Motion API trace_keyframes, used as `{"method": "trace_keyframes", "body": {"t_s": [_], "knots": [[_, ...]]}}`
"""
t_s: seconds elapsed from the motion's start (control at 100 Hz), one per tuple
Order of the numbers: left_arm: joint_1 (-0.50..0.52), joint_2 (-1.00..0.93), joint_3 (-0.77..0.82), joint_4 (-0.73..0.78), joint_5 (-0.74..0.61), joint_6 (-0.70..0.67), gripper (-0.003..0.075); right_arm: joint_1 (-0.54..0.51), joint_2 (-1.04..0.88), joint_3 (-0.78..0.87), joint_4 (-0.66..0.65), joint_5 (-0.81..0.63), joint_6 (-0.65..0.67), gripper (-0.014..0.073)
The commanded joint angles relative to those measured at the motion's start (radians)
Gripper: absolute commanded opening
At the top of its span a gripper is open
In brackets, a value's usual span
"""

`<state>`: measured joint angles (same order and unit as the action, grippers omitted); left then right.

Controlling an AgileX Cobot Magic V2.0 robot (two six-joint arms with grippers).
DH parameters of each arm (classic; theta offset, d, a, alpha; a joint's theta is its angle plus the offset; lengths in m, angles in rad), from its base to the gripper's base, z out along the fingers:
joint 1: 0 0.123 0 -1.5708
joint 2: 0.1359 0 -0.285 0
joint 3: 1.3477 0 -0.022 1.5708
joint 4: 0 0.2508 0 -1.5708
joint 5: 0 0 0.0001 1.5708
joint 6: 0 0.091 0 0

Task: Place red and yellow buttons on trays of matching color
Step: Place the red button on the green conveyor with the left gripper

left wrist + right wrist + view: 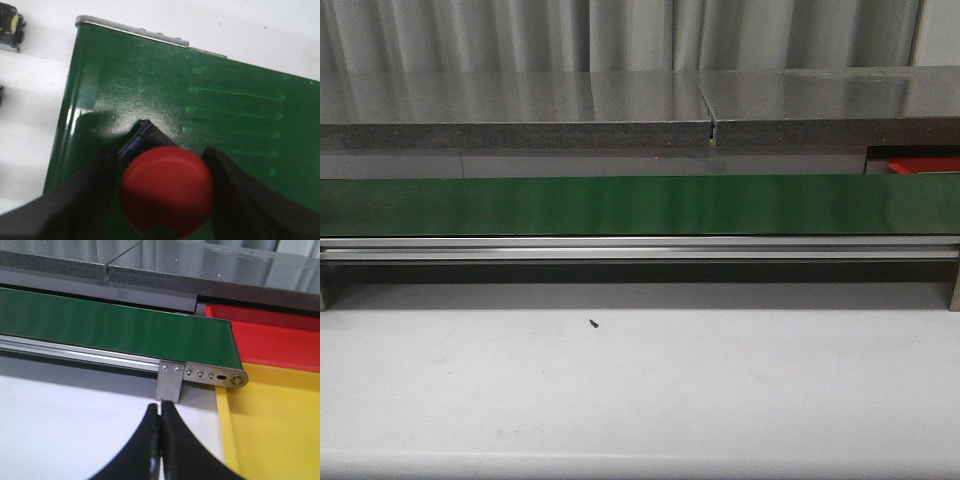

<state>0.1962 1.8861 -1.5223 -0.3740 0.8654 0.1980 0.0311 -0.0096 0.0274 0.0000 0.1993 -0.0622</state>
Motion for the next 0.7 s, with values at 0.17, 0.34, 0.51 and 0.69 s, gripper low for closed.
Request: {"method": "trace_keyframes", "body": {"t_s": [0.17, 0.34, 0.51, 0.69], "knots": [[-0.007, -0.070, -0.036, -0.073, -0.017, 0.010, 0.0681, 0.000, -0.018, -0.001, -0.011, -0.076, -0.002, -0.0068], [-0.007, -0.141, -0.036, -0.066, -0.028, 0.010, 0.0681, 0.000, -0.018, -0.001, -0.011, -0.076, -0.002, -0.0068], [0.009, -0.237, -0.036, -0.050, -0.032, 0.010, 0.0681, 0.000, -0.018, -0.001, -0.011, -0.076, -0.002, -0.0068], [0.070, -0.318, -0.009, -0.042, -0.027, 0.007, 0.0643, 0.000, -0.018, -0.001, -0.011, -0.076, -0.002, -0.0068]]}}
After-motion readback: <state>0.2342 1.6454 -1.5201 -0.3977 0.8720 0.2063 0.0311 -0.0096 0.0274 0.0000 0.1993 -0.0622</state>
